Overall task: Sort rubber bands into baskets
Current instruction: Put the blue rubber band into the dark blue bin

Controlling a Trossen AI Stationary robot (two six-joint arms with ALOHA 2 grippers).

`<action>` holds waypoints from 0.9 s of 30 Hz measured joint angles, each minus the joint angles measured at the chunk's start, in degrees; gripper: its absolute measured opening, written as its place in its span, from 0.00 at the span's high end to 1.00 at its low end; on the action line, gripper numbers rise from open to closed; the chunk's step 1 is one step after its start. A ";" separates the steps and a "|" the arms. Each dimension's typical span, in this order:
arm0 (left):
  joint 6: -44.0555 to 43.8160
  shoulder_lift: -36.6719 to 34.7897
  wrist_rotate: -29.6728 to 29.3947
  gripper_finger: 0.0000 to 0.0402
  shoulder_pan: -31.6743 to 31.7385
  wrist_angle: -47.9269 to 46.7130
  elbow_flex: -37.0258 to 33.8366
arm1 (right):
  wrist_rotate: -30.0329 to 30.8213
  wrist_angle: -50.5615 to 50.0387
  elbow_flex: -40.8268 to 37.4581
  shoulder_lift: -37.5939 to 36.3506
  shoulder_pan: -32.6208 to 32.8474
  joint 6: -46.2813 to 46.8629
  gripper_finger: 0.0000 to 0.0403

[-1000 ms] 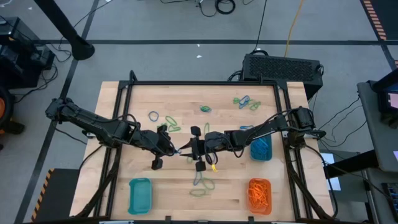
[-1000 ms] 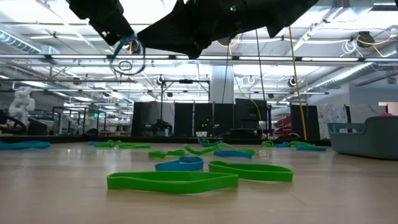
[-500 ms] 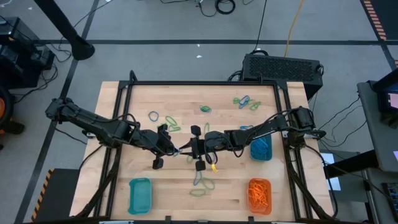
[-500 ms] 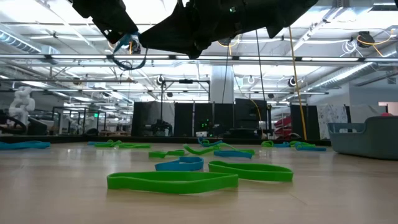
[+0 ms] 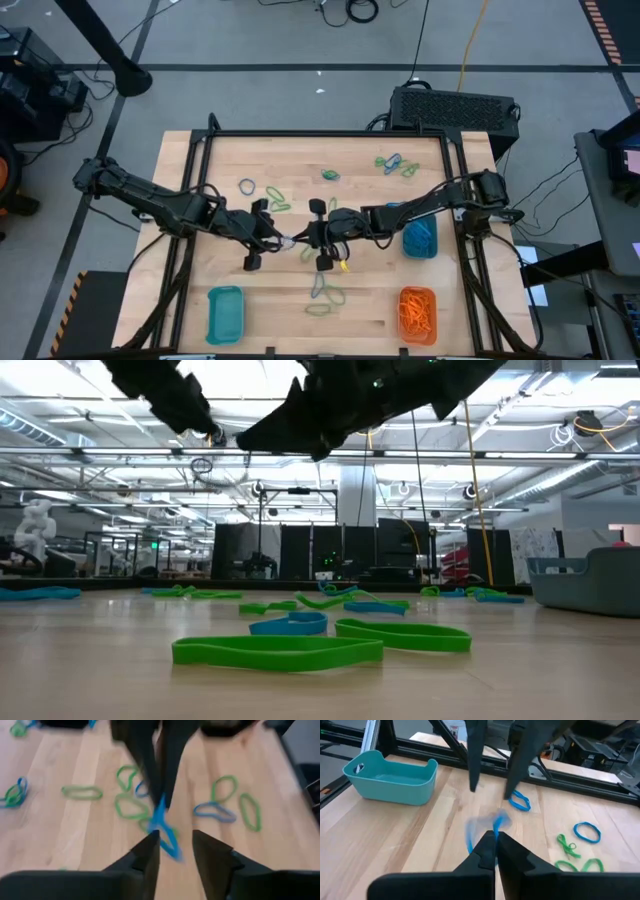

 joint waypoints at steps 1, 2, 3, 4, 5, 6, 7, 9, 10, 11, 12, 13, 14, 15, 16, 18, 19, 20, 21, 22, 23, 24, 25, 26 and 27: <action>0.00 -0.06 -0.30 0.67 0.08 -1.08 0.00 | 0.60 -0.89 0.00 -0.51 -0.02 0.00 1.00; -0.01 -0.33 -0.43 0.65 0.19 -2.20 0.00 | 1.77 -2.95 0.02 -1.34 0.00 0.02 1.00; -0.02 -0.74 -0.51 0.63 0.20 -3.48 0.00 | 2.74 -5.70 0.02 -2.32 0.05 0.14 1.00; -0.11 -1.17 -0.59 0.61 0.20 -4.43 0.00 | 3.47 -8.52 0.02 -3.47 0.06 0.70 1.00; -0.15 -1.76 -0.68 0.60 0.20 -5.28 0.00 | 3.87 -11.50 0.02 -4.60 0.11 1.65 1.00; -0.17 -2.31 -0.80 0.59 0.20 -6.50 0.00 | 3.93 -14.66 0.02 -6.02 0.11 2.89 1.00; -0.44 -2.77 -0.93 0.58 0.20 -7.65 0.00 | 3.94 -18.21 0.02 -7.78 0.11 4.28 1.00; -1.65 -3.69 -2.02 0.58 0.15 -8.89 0.00 | 3.95 -25.65 0.02 -11.32 0.11 7.64 1.00; -2.23 -4.07 -2.77 0.58 0.15 -9.75 0.00 | 3.91 -29.34 0.02 -13.20 0.11 9.46 1.00; -2.70 -4.23 -3.68 0.58 0.06 -10.33 -0.05 | 3.87 -33.69 0.02 -15.05 0.18 11.57 1.00; -2.98 -4.26 -4.39 0.58 -0.09 -10.37 -0.26 | 3.81 -38.16 0.02 -16.98 0.43 14.11 1.00; -2.99 -4.24 -5.21 0.58 -0.22 -10.30 -0.63 | 3.82 -42.77 0.02 -18.67 0.59 16.71 1.00; -3.01 -4.24 -6.07 0.58 -0.48 -10.38 -1.26 | 3.70 -47.09 0.02 -20.43 0.77 19.48 1.00; -3.02 -4.26 -6.92 0.58 -0.63 -10.59 -1.97 | 3.51 -51.49 0.02 -22.14 1.10 22.57 1.00; -3.01 -4.30 -7.99 0.58 -0.80 -10.20 -2.80 | 3.47 -56.46 0.02 -23.79 1.46 25.86 1.00; -2.63 -4.31 -10.26 0.58 -0.79 -8.79 -4.58 | 3.24 -66.06 0.02 -26.60 2.15 33.28 1.00; -2.23 -4.31 -11.36 0.58 -0.76 -8.05 -5.59 | 2.53 -70.53 0.02 -27.77 2.50 37.12 1.00; -1.62 -4.31 -11.76 0.58 -0.70 -6.48 -6.67 | 1.70 -75.26 0.02 -28.65 2.88 41.04 1.00; -1.09 -4.30 -11.86 0.58 -0.64 -3.87 -7.78 | 1.38 -79.25 0.02 -29.29 3.42 44.84 1.00; -0.30 -4.28 -11.83 0.58 -0.66 -1.13 -8.84 | 0.94 -82.33 0.02 -29.63 3.86 48.13 1.00; 0.07 -4.31 -11.76 0.58 -0.66 1.41 -9.89 | 0.89 -84.70 -0.06 -29.91 4.48 51.11 1.00; 0.46 -4.31 -11.13 0.58 -0.66 4.27 -11.06 | 0.80 -86.75 -0.37 -30.03 5.09 53.61 1.00; 0.96 -4.29 -9.91 0.58 -0.66 7.36 -12.23 | 0.51 -88.54 -0.87 -30.03 5.65 55.59 1.00; 1.61 -4.28 -8.48 0.58 -0.66 9.76 -13.21 | 0.42 -89.57 -1.46 -30.03 6.12 56.93 1.00; 2.08 -4.28 -7.19 0.58 -0.66 11.56 -14.03 | 0.40 -89.74 -2.19 -30.03 6.60 57.84 1.00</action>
